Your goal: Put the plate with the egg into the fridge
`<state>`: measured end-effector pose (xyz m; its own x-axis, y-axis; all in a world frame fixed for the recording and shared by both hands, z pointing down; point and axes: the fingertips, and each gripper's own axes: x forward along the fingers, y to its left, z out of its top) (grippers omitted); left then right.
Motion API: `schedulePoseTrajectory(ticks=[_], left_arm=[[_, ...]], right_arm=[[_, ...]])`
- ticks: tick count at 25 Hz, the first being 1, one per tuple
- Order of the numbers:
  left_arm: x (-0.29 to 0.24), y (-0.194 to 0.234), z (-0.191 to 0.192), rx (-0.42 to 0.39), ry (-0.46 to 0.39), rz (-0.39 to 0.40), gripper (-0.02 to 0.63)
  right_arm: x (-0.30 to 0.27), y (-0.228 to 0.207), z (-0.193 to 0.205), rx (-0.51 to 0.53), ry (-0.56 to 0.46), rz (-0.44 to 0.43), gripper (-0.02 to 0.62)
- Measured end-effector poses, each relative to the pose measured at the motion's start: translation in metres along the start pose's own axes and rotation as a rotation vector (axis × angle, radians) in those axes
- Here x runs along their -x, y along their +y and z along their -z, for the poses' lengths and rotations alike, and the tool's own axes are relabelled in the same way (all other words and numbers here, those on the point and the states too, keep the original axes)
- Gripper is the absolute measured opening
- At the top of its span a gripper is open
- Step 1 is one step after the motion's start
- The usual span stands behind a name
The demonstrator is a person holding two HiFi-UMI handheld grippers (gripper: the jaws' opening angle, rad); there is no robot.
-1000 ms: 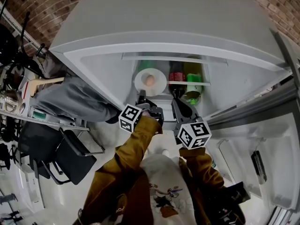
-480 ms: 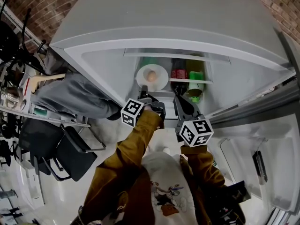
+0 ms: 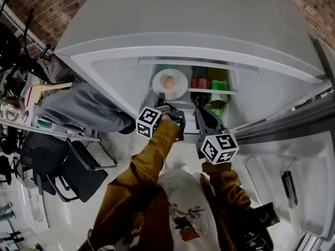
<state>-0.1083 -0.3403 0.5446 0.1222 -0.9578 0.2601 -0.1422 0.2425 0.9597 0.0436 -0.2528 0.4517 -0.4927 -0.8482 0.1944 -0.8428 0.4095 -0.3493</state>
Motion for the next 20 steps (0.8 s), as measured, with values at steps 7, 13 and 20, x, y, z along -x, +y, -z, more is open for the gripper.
schedulePoseTrajectory(ticks=[7, 13, 20], left_arm=[[-0.007, -0.002, -0.002, -0.004, -0.005, -0.002, 0.018], [-0.010, -0.001, -0.001, -0.006, -0.003, 0.002, 0.018], [-0.014, -0.007, 0.000, -0.004, -0.012, 0.073, 0.021]], right_arm=[[-0.001, -0.002, -0.002, -0.005, 0.000, 0.002, 0.008], [-0.001, -0.003, 0.000, -0.008, 0.002, 0.007, 0.006], [0.001, -0.004, 0.001, -0.016, 0.000, 0.010, 0.006]])
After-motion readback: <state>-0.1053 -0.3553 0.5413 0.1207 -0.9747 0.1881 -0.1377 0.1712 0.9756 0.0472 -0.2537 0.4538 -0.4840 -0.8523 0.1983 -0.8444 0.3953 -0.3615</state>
